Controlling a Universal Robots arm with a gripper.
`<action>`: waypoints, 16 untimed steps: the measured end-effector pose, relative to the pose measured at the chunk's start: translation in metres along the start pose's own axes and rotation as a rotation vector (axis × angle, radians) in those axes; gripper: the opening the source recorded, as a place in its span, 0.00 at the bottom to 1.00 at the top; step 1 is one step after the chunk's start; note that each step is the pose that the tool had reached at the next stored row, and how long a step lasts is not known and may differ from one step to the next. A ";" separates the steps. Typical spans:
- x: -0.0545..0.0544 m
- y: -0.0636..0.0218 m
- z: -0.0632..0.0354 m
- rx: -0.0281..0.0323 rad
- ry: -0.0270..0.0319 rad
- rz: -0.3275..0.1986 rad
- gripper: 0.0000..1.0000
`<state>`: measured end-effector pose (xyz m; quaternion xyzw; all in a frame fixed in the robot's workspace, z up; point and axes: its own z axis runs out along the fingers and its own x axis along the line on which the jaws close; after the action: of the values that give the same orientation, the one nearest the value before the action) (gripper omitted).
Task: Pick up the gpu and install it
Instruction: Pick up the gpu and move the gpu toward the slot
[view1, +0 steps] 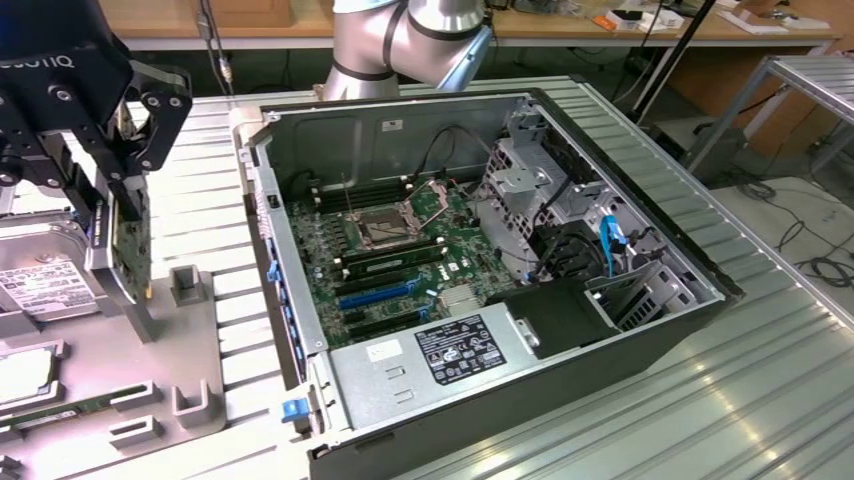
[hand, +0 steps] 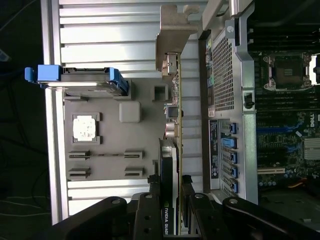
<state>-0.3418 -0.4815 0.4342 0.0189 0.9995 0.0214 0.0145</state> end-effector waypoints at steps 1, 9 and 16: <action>0.000 0.0000 0.0000 0.0000 0.0000 0.000 0.27; -0.003 0.0001 0.0001 0.0000 0.0000 0.000 0.27; -0.012 0.0004 0.0003 0.0000 0.0000 0.000 0.27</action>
<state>-0.3301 -0.4815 0.4342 0.0188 0.9995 0.0214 0.0145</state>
